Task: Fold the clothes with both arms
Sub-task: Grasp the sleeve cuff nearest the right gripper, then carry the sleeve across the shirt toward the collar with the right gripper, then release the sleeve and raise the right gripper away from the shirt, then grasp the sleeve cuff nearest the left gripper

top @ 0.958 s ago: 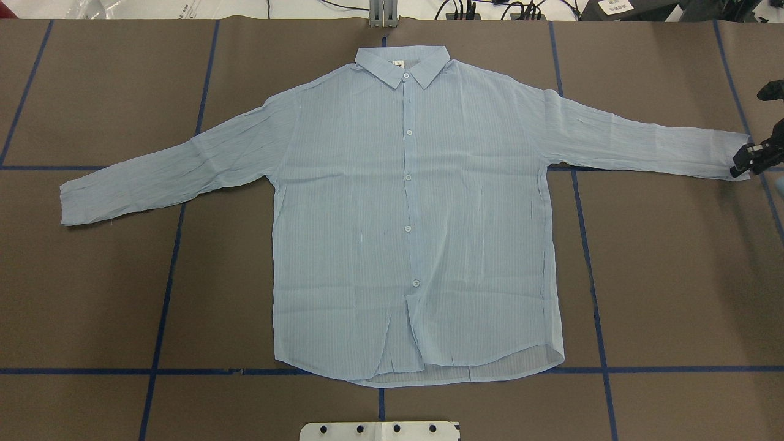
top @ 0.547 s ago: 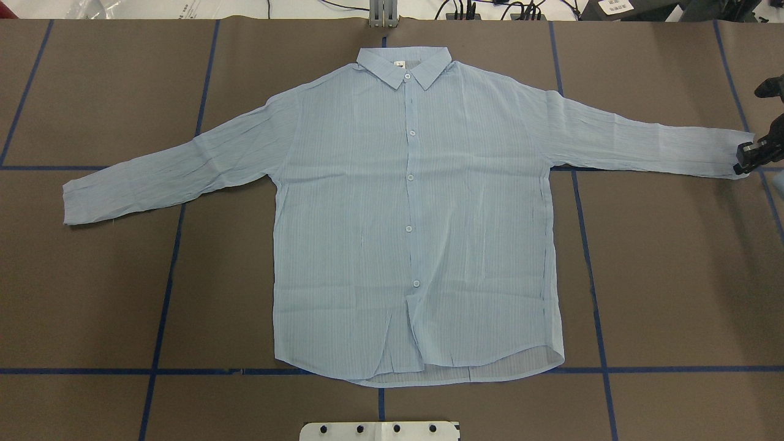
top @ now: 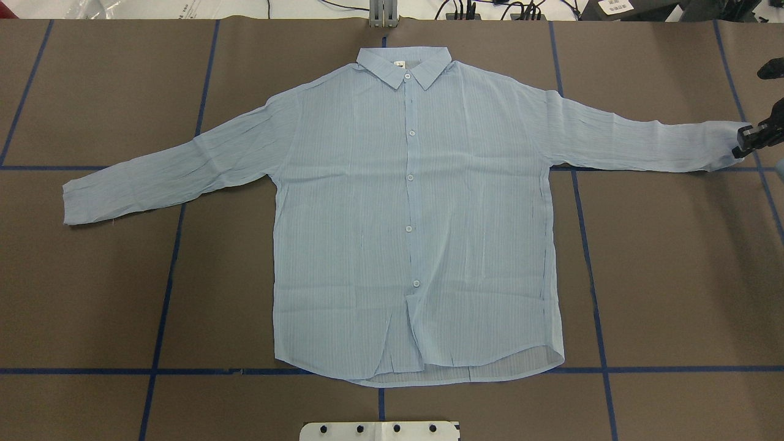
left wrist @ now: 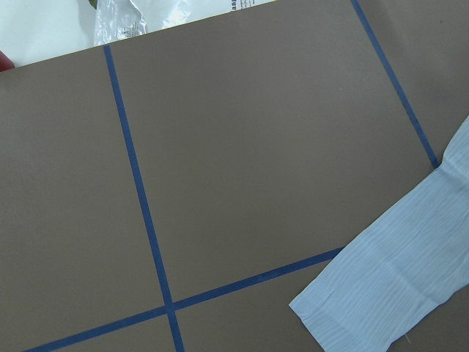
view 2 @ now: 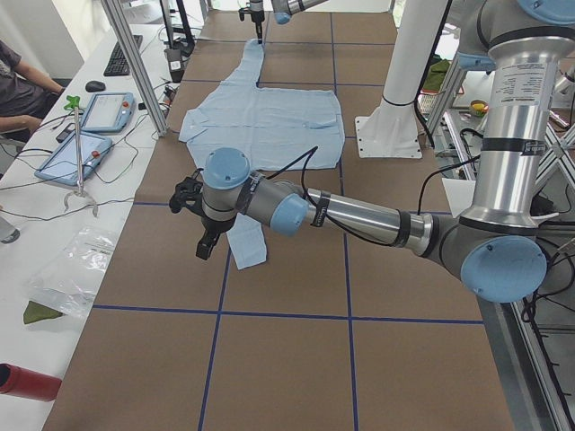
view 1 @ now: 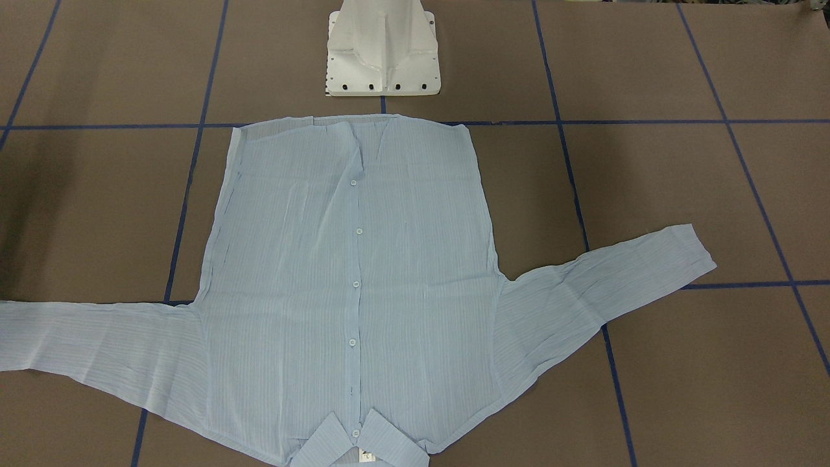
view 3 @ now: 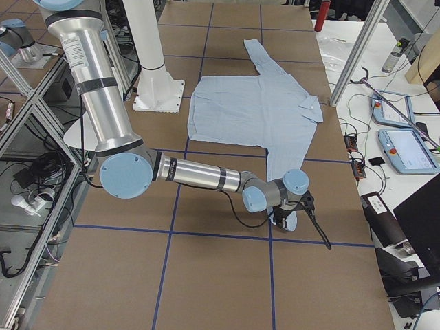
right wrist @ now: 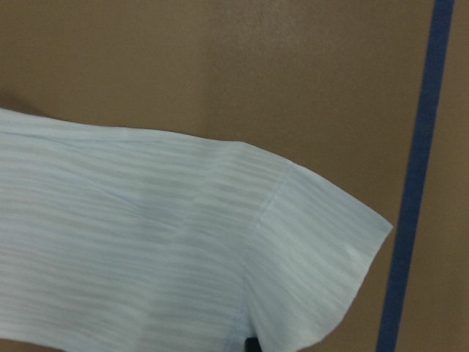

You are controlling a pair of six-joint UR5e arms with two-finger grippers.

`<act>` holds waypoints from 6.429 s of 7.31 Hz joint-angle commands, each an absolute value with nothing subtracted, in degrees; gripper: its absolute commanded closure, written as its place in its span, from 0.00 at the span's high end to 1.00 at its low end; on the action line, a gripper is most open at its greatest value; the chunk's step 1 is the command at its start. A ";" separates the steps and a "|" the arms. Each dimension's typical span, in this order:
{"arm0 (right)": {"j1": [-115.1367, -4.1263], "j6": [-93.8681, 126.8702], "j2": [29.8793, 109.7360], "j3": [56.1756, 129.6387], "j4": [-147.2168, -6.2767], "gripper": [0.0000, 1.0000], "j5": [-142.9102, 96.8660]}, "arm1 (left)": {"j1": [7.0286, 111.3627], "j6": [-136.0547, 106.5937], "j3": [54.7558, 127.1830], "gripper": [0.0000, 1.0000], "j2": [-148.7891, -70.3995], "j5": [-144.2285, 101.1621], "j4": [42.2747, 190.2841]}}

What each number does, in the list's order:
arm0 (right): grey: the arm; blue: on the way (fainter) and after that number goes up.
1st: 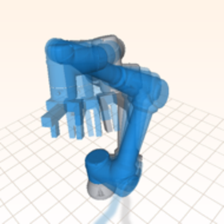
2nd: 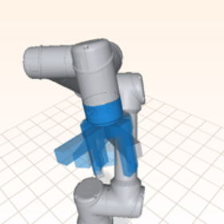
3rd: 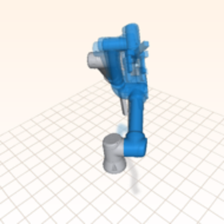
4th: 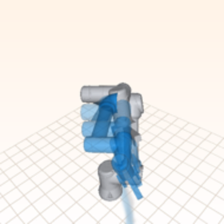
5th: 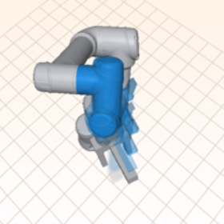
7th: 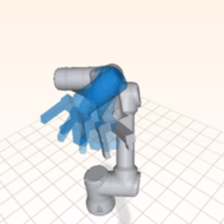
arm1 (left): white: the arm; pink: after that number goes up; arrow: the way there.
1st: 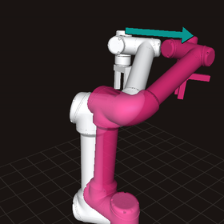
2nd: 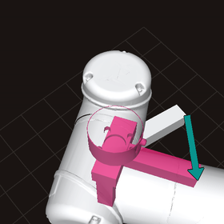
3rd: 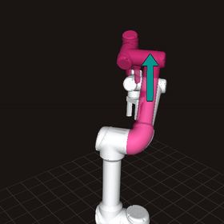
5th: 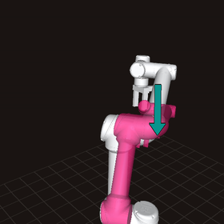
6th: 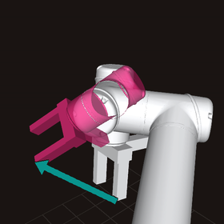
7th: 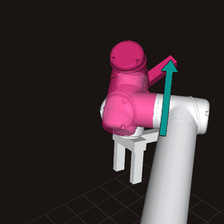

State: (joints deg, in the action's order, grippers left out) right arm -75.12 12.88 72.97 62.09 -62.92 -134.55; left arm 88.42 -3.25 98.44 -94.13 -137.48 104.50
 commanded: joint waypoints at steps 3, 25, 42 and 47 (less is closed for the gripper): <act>-75.85 14.40 68.67 73.19 -66.24 0.00 -142.29 | 88.42 -3.08 97.56 1.00 -94.13 -137.55 104.50; -34.96 47.79 25.66 59.93 -66.50 1.00 -102.81 | 88.16 -3.77 94.75 0.99 -94.04 -137.02 104.33; -69.35 16.00 65.13 92.20 -88.15 1.00 -133.15 | 54.25 -72.30 89.38 0.94 -85.43 -112.42 143.52; -69.26 16.08 65.04 92.46 -88.15 1.00 -133.07 | 50.63 -75.41 88.95 0.72 -85.17 -107.23 143.18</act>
State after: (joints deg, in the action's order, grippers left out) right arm -69.30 16.07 65.14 92.47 -88.15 -133.11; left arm 50.83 -75.31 89.04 -85.26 -107.53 143.35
